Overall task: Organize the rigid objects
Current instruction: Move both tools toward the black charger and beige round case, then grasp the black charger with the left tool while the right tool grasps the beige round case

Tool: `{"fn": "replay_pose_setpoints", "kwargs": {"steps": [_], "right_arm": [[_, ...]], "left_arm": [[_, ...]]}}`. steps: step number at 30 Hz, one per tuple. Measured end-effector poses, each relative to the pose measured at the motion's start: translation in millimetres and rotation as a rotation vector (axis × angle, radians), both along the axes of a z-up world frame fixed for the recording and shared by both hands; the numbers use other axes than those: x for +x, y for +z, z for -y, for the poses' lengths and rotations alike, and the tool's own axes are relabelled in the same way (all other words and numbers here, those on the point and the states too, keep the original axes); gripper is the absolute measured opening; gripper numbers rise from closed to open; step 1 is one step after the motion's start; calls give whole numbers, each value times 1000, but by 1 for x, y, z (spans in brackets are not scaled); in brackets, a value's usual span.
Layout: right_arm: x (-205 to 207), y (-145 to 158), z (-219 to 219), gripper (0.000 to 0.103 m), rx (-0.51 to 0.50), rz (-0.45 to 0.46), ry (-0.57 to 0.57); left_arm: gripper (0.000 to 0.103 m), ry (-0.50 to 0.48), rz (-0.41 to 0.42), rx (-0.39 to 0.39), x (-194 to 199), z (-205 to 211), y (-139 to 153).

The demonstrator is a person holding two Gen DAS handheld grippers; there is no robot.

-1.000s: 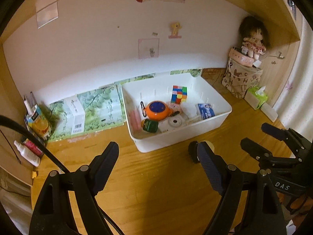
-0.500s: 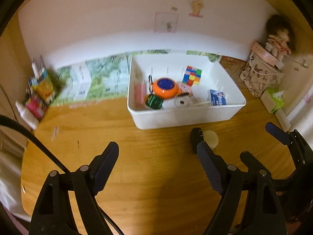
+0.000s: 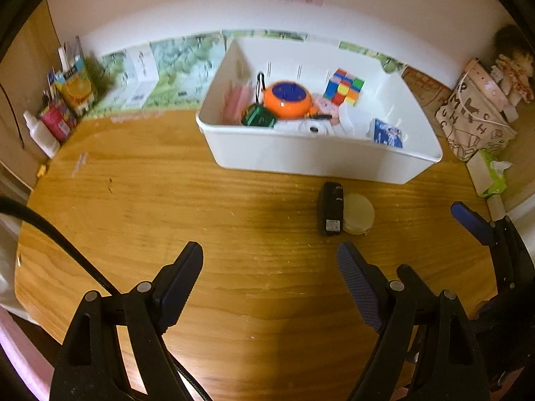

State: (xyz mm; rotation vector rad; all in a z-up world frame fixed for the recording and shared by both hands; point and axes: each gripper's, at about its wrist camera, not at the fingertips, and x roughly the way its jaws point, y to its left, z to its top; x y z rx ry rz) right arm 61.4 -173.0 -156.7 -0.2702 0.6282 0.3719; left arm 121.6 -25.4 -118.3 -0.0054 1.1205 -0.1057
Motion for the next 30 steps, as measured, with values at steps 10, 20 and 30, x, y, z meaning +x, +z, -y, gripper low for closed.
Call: {"fn": "replay_pose_setpoints", "kwargs": {"steps": [10,20,30], "right_arm": [[24,-40,9,81,-10,-82,126],[48,-70,14,81,16,-128,179],[64,-84,7,81,51,-194,189]], "left_arm": [[85,2,-89,-27,25,33,-27],[85,4,-144,-74,57,54,-51],[83,57,-167,-147,73,48,-72]]}}
